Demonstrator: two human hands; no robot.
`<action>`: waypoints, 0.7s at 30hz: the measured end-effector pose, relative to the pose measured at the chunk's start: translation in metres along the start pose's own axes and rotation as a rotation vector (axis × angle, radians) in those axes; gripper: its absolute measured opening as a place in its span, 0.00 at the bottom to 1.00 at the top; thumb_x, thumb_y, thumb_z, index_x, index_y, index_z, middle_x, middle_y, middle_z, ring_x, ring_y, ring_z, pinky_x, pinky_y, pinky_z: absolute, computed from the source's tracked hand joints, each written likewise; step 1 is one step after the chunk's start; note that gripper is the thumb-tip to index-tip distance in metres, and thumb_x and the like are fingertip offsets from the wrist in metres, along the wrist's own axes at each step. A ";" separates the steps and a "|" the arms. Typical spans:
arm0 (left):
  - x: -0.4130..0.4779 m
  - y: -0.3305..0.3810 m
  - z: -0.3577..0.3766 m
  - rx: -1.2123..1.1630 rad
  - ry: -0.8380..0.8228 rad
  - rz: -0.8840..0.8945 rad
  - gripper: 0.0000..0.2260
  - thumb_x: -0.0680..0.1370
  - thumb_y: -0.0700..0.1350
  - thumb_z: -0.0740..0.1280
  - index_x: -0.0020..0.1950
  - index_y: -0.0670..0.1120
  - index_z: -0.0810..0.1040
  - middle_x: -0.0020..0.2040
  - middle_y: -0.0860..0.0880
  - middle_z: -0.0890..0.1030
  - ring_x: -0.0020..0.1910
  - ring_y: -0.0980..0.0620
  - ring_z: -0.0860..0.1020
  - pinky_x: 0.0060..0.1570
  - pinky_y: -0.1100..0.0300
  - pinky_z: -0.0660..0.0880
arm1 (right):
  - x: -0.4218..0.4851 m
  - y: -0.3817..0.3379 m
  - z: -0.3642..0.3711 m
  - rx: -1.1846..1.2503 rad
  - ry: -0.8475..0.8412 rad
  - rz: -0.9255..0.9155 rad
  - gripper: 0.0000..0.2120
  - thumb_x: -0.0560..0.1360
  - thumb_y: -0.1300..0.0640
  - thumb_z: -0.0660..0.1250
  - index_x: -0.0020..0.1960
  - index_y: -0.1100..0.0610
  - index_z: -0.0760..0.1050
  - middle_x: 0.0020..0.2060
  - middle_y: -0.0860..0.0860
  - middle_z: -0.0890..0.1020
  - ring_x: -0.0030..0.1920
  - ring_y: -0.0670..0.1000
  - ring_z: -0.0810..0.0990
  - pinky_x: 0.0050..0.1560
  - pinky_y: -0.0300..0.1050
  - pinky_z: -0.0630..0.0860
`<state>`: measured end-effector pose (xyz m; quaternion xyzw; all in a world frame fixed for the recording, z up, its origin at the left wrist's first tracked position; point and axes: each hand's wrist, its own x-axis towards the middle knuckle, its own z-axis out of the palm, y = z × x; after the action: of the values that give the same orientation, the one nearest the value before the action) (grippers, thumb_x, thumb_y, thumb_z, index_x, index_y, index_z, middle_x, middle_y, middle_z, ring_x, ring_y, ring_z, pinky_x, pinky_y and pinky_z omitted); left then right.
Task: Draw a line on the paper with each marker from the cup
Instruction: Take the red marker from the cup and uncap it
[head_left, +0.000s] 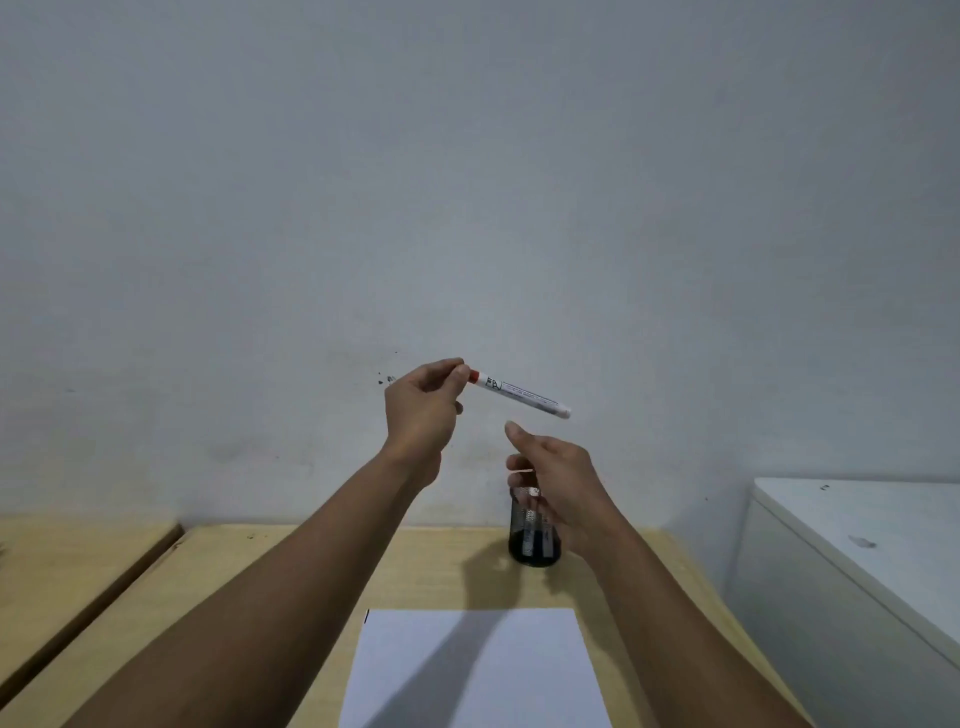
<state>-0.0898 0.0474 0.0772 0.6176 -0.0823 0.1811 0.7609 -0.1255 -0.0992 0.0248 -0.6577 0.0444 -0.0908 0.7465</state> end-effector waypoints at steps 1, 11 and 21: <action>-0.009 0.003 -0.005 -0.016 0.002 -0.023 0.06 0.78 0.42 0.70 0.54 0.46 0.83 0.44 0.52 0.84 0.37 0.56 0.75 0.29 0.69 0.70 | -0.007 -0.002 0.010 0.141 -0.061 0.043 0.19 0.72 0.45 0.76 0.52 0.59 0.81 0.41 0.53 0.81 0.38 0.51 0.78 0.36 0.45 0.75; -0.078 -0.017 -0.070 -0.010 -0.032 -0.232 0.05 0.76 0.48 0.72 0.50 0.50 0.85 0.47 0.53 0.85 0.42 0.53 0.75 0.41 0.58 0.71 | -0.056 0.015 0.053 0.571 -0.132 0.089 0.04 0.76 0.62 0.72 0.46 0.63 0.78 0.36 0.55 0.81 0.33 0.49 0.82 0.37 0.40 0.83; -0.092 -0.019 -0.088 -0.043 -0.056 -0.208 0.05 0.75 0.47 0.73 0.48 0.48 0.85 0.48 0.47 0.86 0.44 0.51 0.75 0.43 0.57 0.72 | -0.077 0.028 0.064 0.629 -0.119 0.057 0.02 0.76 0.67 0.71 0.45 0.66 0.79 0.36 0.57 0.83 0.32 0.50 0.84 0.39 0.40 0.84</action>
<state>-0.1757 0.1140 0.0082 0.6111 -0.0428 0.0822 0.7861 -0.1867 -0.0190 0.0016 -0.3974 -0.0112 -0.0404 0.9167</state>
